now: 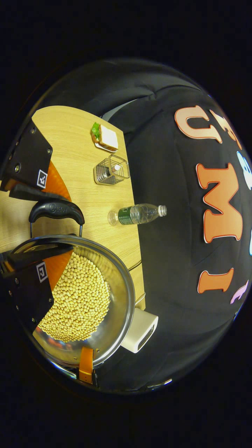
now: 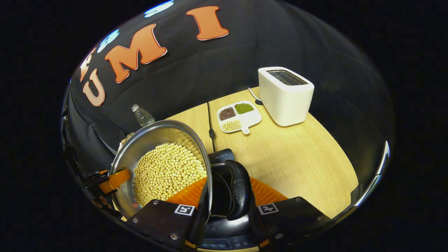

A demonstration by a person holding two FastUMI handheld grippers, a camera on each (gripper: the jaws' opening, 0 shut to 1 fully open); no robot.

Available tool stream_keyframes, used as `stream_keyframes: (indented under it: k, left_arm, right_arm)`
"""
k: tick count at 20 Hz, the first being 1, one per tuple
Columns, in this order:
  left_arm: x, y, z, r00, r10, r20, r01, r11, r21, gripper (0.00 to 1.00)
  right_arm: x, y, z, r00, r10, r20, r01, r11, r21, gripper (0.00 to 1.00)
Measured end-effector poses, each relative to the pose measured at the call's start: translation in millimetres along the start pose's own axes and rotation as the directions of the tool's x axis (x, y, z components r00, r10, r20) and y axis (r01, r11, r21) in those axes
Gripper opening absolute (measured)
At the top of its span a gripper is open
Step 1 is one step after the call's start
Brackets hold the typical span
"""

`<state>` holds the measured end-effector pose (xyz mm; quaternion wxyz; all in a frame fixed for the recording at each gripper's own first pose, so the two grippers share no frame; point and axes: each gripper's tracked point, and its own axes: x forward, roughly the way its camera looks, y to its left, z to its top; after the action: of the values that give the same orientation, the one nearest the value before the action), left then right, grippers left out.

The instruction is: First push the handle of the pot to place it horizontally, then grasp the pot with both hands and set it on the induction cooktop.

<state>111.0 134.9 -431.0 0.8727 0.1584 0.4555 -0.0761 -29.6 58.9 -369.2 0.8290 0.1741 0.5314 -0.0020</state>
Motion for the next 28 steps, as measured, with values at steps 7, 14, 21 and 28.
stream_keyframes:
  k: [7,14,21,28]
  left_arm:
    - [30.4,-17.3,-13.8,0.998,-0.018,-0.052,0.018,1.000,-0.004,0.61]
    - [55.8,-24.7,-32.7,0.993,-0.037,-0.108,0.034,0.999,-0.028,0.61]
    - [61.9,-20.6,-39.3,0.991,-0.026,-0.128,0.019,0.998,-0.053,0.61]
    - [45.8,-8.9,-40.1,0.990,-0.018,-0.137,0.010,0.998,-0.059,0.69]
  right_arm:
    - [4.0,-6.0,-3.7,0.998,-0.031,-0.047,0.032,0.999,0.009,0.51]
    - [8.6,-1.0,-10.7,0.994,-0.050,-0.092,0.052,0.999,0.014,0.51]
    - [8.1,-5.6,-16.7,0.993,-0.054,-0.108,0.056,0.998,0.018,0.52]
    - [2.3,-12.0,-2.4,0.993,-0.091,-0.075,0.092,0.996,0.005,0.67]
